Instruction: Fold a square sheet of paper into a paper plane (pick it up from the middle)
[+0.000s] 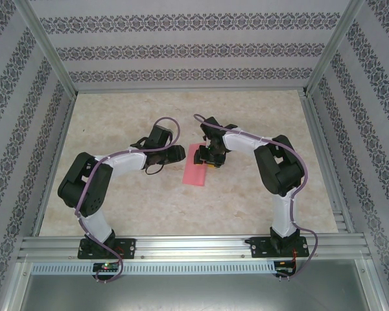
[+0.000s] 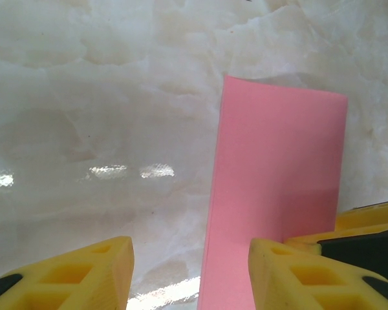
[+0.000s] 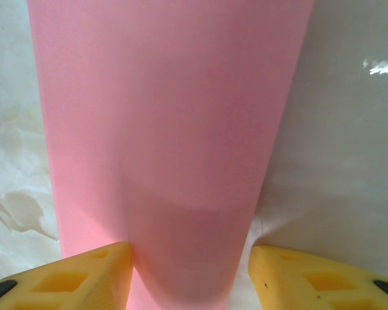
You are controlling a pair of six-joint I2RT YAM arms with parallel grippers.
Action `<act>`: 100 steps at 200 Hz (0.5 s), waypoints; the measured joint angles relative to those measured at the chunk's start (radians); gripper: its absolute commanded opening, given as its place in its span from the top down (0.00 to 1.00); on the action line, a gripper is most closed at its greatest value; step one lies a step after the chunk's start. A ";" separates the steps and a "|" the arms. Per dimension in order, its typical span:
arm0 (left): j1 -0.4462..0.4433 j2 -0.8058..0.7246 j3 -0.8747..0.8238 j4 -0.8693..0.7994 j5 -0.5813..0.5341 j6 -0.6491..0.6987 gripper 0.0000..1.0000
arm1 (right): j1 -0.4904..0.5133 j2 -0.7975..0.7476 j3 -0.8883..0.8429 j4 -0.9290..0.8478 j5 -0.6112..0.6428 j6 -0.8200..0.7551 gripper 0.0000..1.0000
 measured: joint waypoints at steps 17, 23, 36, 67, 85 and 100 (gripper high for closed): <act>0.000 0.000 -0.006 0.007 0.000 -0.001 0.50 | 0.002 0.004 0.005 -0.007 0.005 -0.004 0.45; 0.000 0.000 -0.006 0.008 0.000 -0.001 0.50 | 0.002 0.005 0.007 -0.010 0.005 -0.004 0.45; 0.000 0.000 -0.006 0.014 0.000 -0.003 0.50 | 0.002 0.010 0.013 -0.016 0.006 -0.007 0.45; 0.000 0.000 -0.006 0.028 0.003 -0.020 0.50 | 0.002 0.023 0.034 -0.039 0.008 -0.008 0.45; 0.000 0.002 -0.006 0.033 0.013 -0.024 0.51 | 0.002 0.029 0.043 -0.051 0.008 -0.011 0.45; 0.000 0.009 -0.006 0.038 0.028 -0.029 0.53 | 0.004 0.032 0.049 -0.057 0.009 -0.013 0.45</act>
